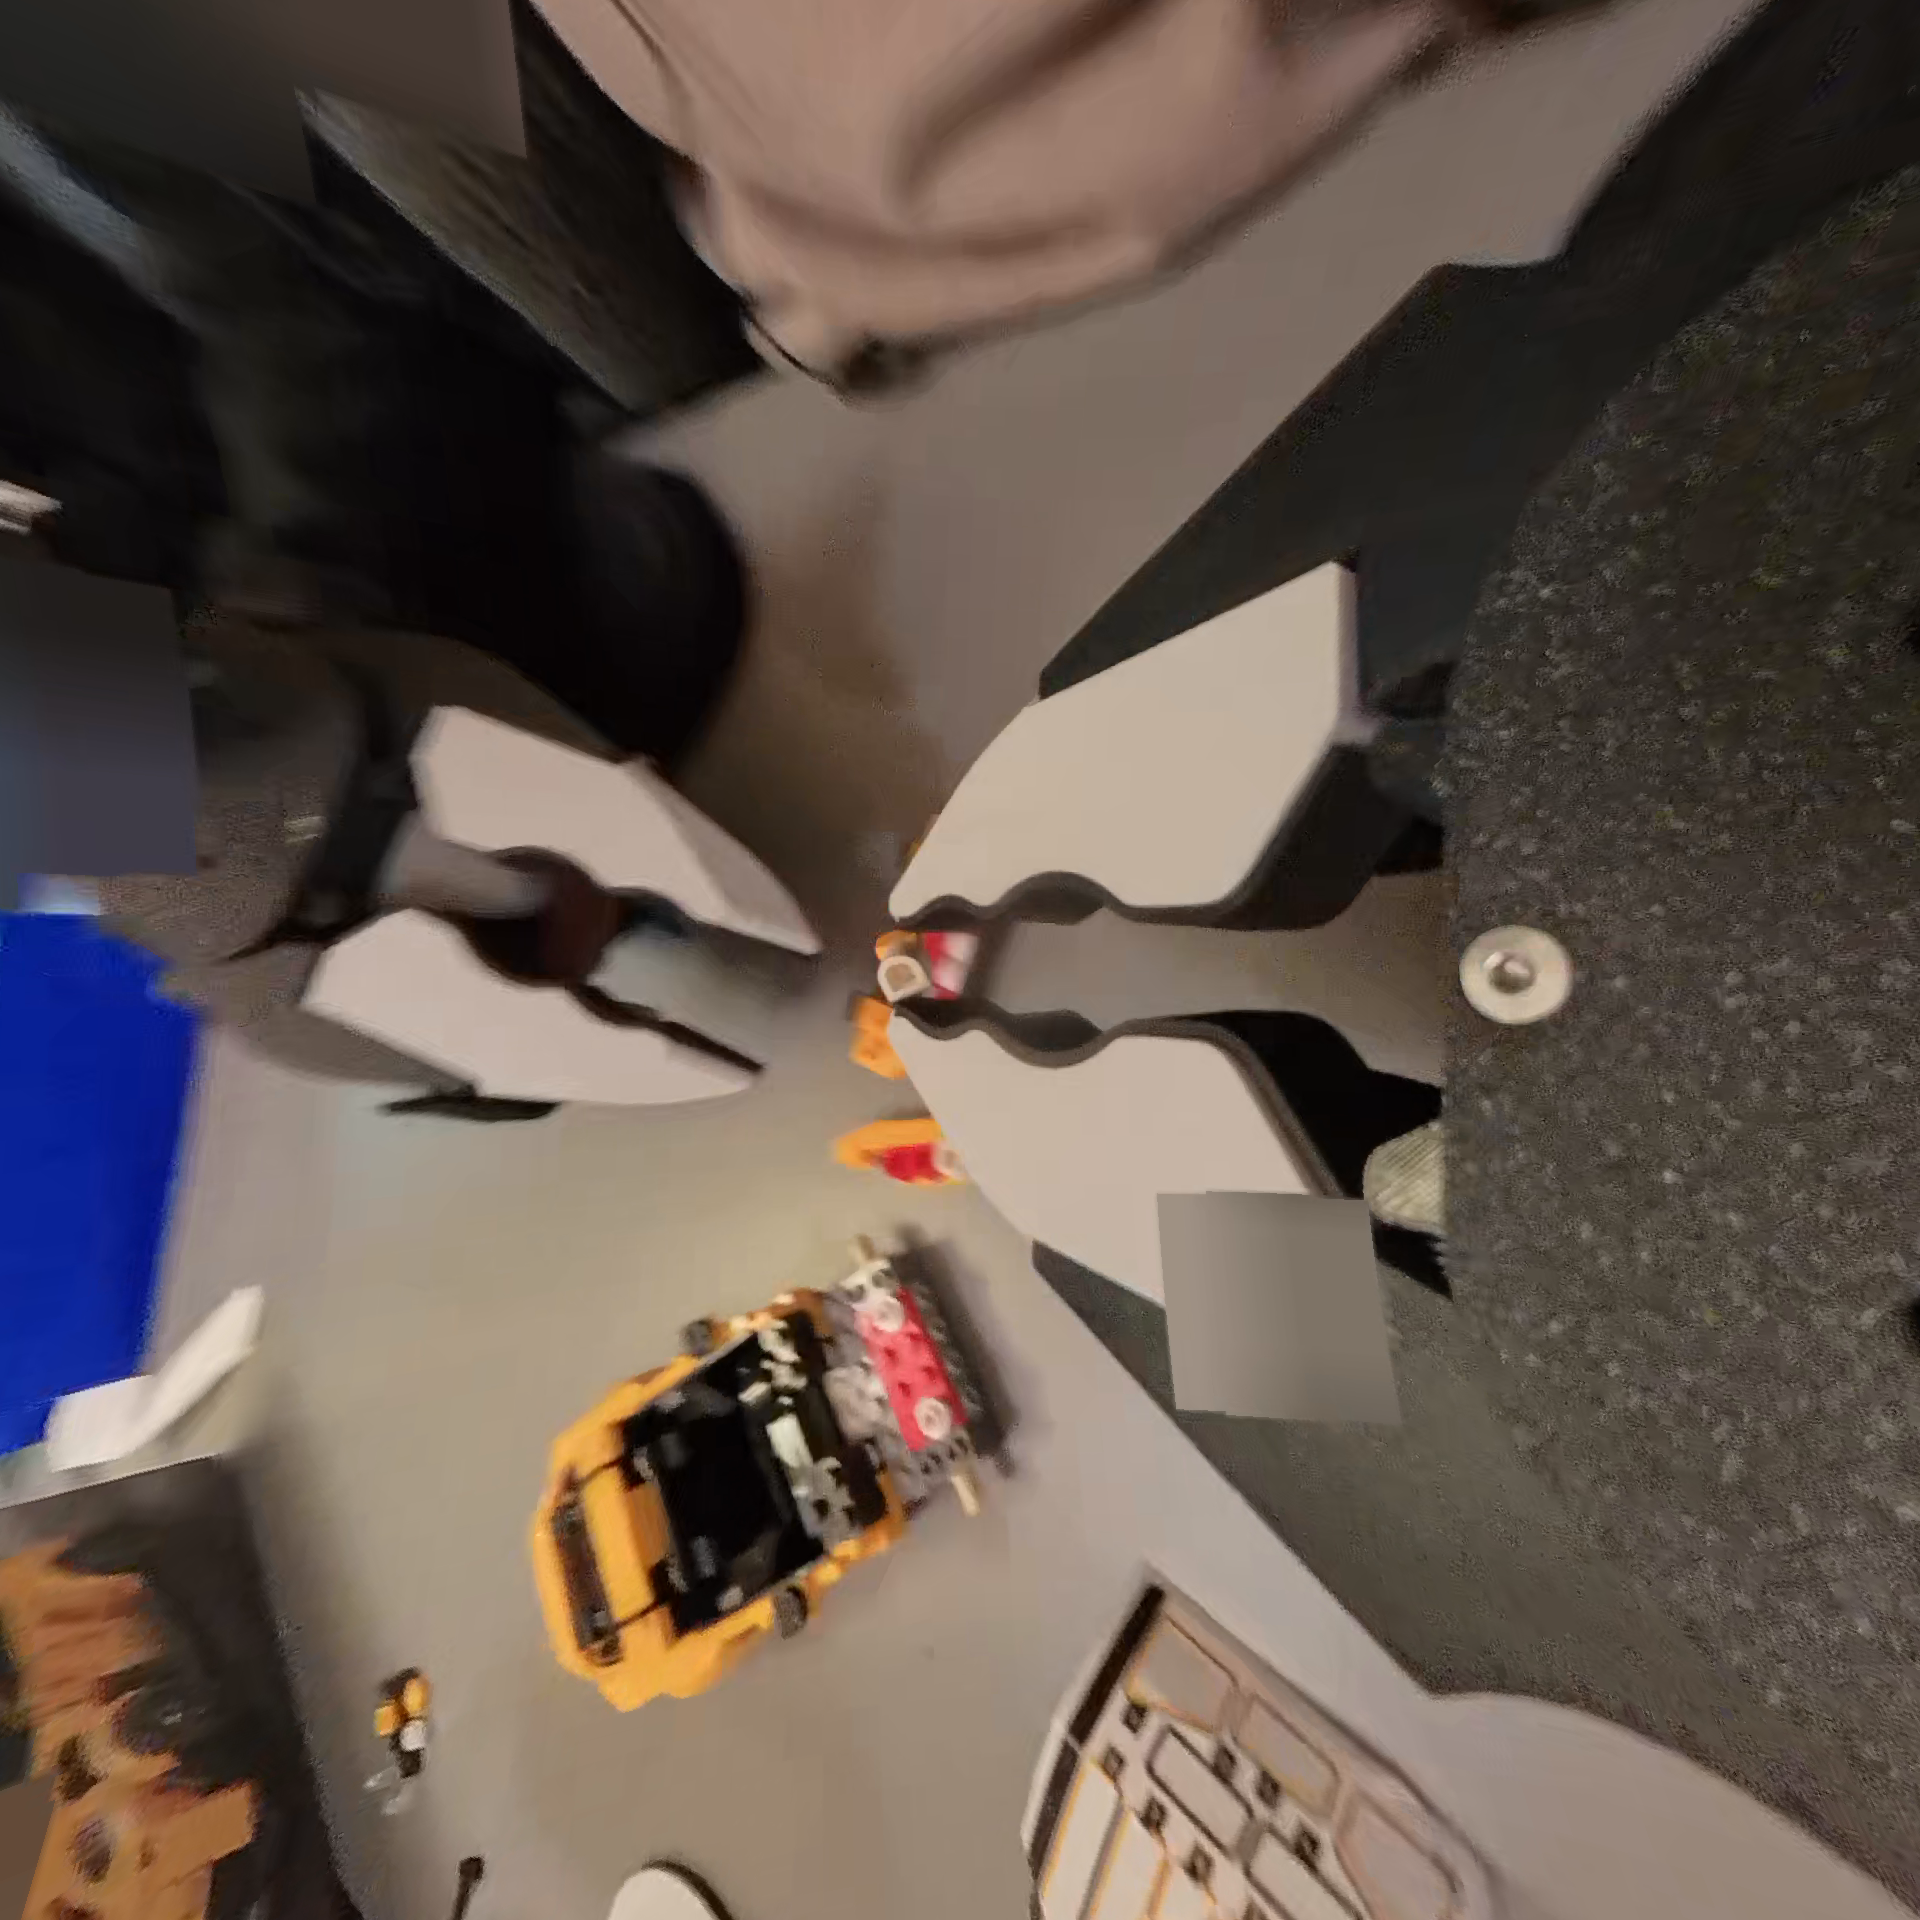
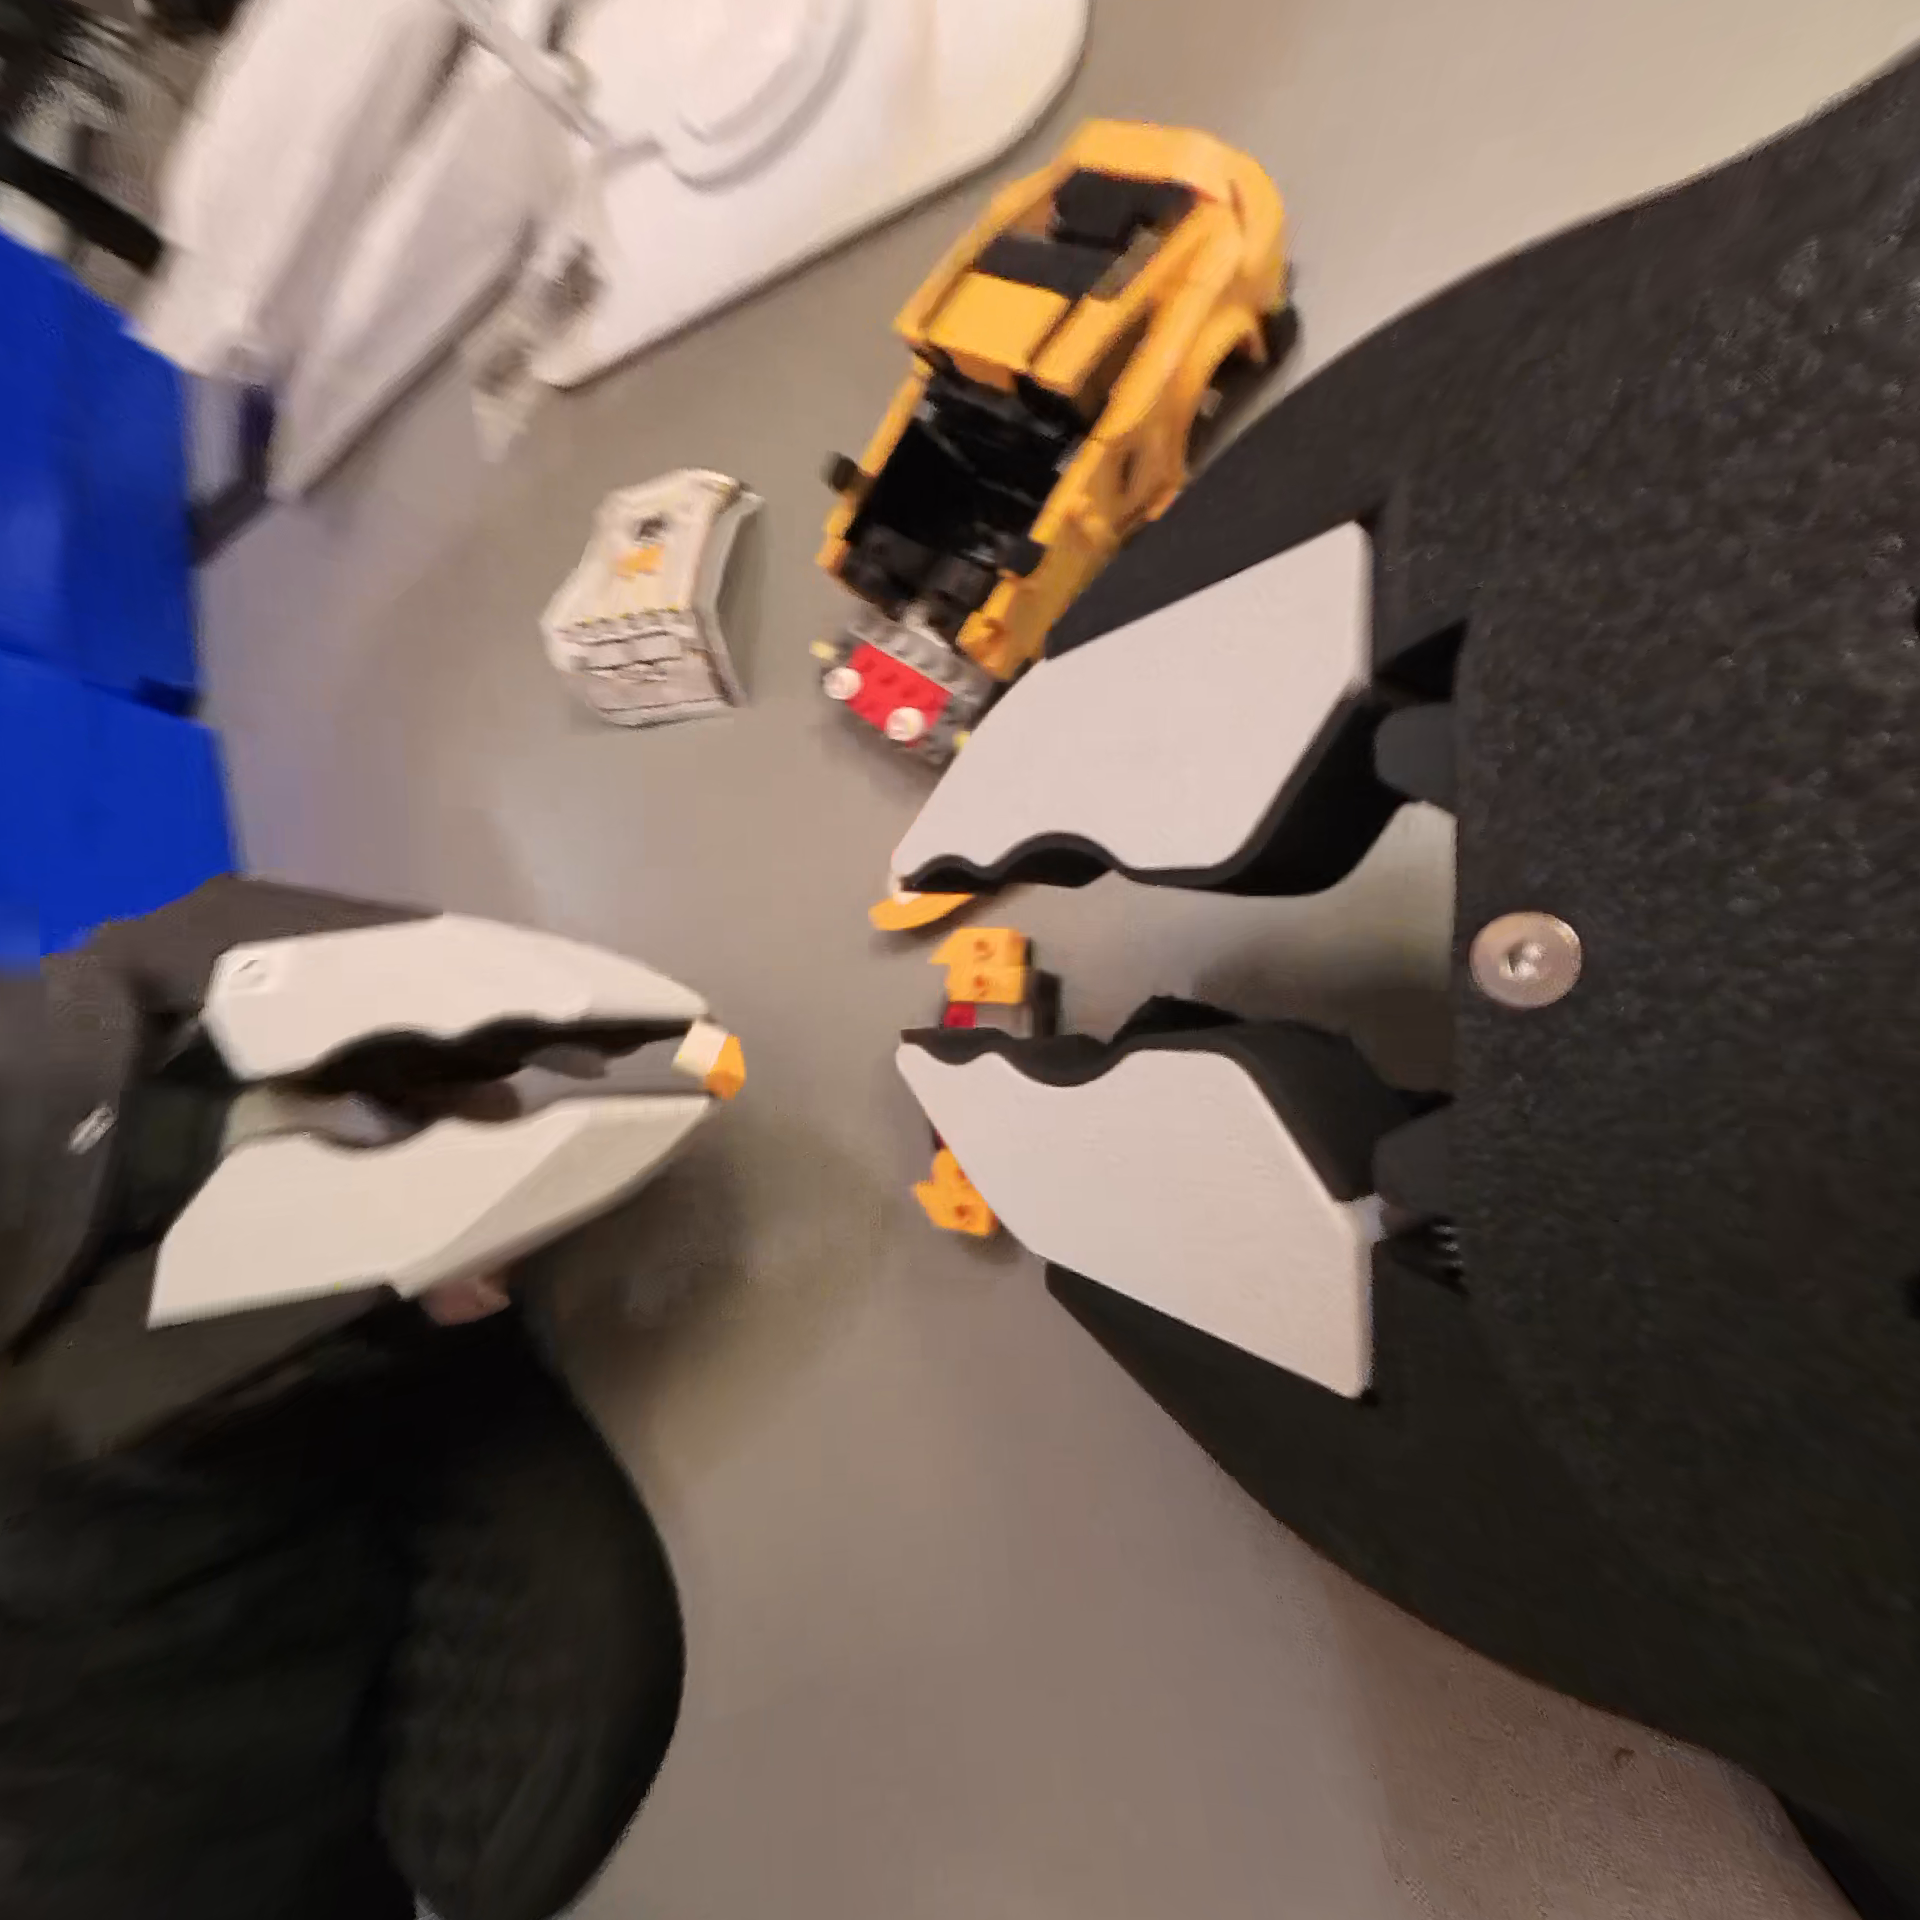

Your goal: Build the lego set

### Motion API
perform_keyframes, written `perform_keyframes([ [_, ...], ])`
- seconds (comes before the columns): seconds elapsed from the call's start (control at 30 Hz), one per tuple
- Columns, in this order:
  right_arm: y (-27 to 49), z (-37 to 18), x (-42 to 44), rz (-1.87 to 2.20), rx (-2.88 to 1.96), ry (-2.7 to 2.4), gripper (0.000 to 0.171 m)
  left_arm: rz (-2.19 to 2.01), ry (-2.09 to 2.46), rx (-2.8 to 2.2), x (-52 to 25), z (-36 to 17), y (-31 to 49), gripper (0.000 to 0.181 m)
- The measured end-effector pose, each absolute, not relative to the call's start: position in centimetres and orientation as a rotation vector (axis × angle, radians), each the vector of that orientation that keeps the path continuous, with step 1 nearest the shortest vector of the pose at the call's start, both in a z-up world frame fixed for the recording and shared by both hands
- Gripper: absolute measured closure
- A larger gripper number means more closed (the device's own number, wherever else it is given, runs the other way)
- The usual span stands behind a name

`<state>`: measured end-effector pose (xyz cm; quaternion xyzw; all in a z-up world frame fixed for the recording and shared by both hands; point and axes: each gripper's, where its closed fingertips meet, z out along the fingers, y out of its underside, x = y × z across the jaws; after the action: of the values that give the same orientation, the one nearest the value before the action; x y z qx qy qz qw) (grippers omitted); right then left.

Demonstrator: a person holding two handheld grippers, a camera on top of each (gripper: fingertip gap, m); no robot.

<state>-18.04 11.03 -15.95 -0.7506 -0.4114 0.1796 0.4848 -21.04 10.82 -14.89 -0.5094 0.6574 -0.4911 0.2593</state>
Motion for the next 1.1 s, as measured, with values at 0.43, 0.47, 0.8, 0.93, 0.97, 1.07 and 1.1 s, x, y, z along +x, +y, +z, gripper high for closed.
perform_keyframes([
  [0.43, 11.9, -9.9, -21.0, 0.135, -1.507, -0.964, 0.157, -2.340, 1.068, -1.578, -20.3, -8.7, 11.0, 0.170],
  [0.47, 12.0, -10.0, -20.9, 0.134, -1.512, -0.957, 0.156, -2.344, 1.067, -1.595, -20.1, -9.0, 10.9, 0.170],
  [0.8, 11.8, -10.4, -20.1, 0.440, -1.735, -0.895, 0.163, -2.260, 1.059, -1.661, -19.7, -10.0, 11.4, 0.162],
  [0.93, 11.9, -10.3, -19.9, 0.808, -1.912, -0.710, 0.163, -1.763, 1.296, -1.533, -19.7, -10.8, 11.8, 0.162],
  [0.97, 11.9, -10.4, -19.9, 0.893, -1.941, -0.649, 0.163, -1.627, 1.356, -1.466, -19.7, -10.7, 11.7, 0.162],
  [1.07, 11.8, -10.7, -20.3, 1.114, -1.990, -0.500, 0.163, -1.237, 1.457, -1.236, -19.7, -10.1, 11.6, 0.162],
  [1.1, 11.7, -10.7, -20.4, 1.181, -1.990, -0.462, 0.163, -1.122, 1.479, -1.171, -19.8, -10.0, 11.6, 0.162],
])
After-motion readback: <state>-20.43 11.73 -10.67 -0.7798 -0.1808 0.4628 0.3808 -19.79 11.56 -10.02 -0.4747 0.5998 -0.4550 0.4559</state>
